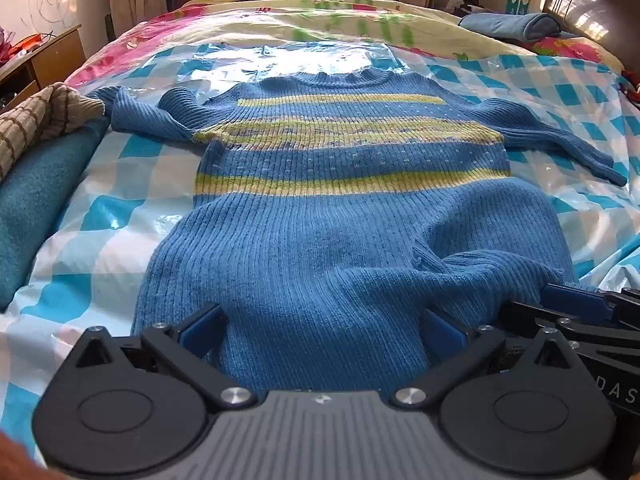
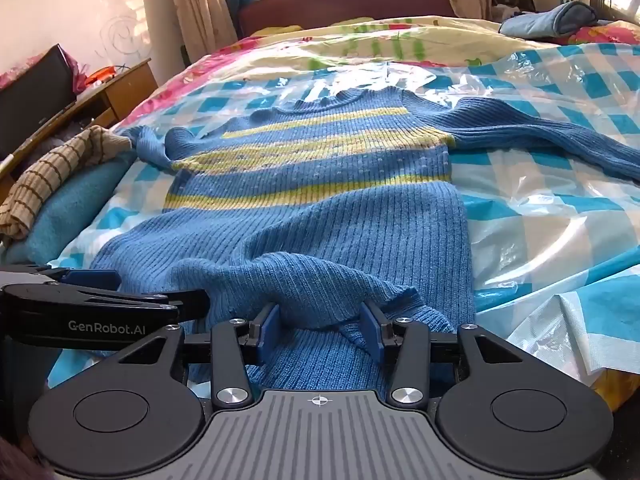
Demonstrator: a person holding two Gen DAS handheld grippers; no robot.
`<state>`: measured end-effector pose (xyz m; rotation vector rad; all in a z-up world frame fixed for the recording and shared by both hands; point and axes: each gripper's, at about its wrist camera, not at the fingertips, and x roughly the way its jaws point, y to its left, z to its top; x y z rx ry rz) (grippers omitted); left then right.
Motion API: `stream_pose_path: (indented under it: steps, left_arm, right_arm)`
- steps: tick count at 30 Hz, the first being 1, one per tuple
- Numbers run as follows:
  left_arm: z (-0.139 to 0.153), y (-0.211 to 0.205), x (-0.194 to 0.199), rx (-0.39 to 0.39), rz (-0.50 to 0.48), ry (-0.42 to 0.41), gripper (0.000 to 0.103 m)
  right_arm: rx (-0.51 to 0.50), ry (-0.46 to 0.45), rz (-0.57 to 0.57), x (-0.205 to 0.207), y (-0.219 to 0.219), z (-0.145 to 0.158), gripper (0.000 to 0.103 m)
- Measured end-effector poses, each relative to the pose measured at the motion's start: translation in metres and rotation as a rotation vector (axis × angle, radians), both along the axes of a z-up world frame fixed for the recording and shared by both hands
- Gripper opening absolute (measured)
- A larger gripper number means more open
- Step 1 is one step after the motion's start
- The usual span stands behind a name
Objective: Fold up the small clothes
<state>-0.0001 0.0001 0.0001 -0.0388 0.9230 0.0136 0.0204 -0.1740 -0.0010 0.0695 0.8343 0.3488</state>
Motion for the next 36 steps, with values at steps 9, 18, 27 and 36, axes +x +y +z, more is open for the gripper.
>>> stream_pose_path:
  steps: [9,18,27,36]
  left_arm:
    - [-0.002,-0.003,0.0,0.0,0.001,0.007,0.103]
    - [-0.005,-0.005,-0.002,-0.015,0.003,0.011,0.103]
    - [0.0,-0.001,-0.003,-0.03,-0.008,0.008,0.103]
    - [0.002,0.002,-0.005,-0.047,-0.003,-0.005,0.103]
  right_arm:
    - [0.004,-0.002,0.002,0.0,0.0,0.0,0.044]
    - [-0.007,-0.005,-0.006,0.001,0.0,0.001,0.044]
    - [-0.05,-0.007,-0.039,-0.001,0.004,0.004,0.049]
    - [-0.082,-0.022,-0.043,-0.005,0.008,0.008,0.05]
